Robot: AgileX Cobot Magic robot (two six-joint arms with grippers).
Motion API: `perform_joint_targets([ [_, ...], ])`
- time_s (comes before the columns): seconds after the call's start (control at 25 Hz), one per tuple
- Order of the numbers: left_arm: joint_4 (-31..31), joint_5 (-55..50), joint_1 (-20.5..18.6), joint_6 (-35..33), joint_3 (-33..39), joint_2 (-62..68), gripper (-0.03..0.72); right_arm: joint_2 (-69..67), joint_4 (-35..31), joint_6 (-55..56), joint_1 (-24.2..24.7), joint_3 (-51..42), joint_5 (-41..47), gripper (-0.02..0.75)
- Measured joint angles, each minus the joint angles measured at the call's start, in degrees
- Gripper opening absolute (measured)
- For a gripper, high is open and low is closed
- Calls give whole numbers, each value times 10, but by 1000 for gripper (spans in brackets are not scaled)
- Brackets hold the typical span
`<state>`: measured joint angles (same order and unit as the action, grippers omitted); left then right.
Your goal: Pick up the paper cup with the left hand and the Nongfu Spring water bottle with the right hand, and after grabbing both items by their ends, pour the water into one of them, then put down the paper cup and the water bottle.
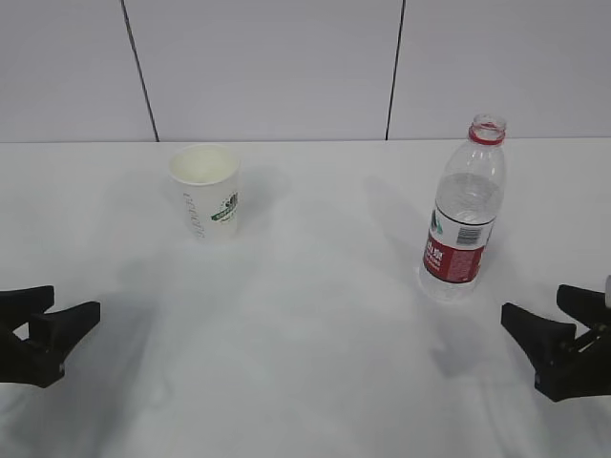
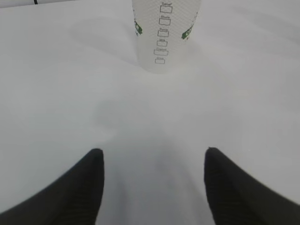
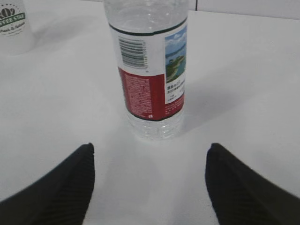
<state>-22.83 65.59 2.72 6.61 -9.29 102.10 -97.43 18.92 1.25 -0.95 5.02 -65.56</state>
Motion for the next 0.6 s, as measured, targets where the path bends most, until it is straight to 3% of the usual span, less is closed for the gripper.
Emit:
perform_joint_targets([
  [0.6,-4,0,0,0,0,0,488,0,13,-88,0,5,0,554],
])
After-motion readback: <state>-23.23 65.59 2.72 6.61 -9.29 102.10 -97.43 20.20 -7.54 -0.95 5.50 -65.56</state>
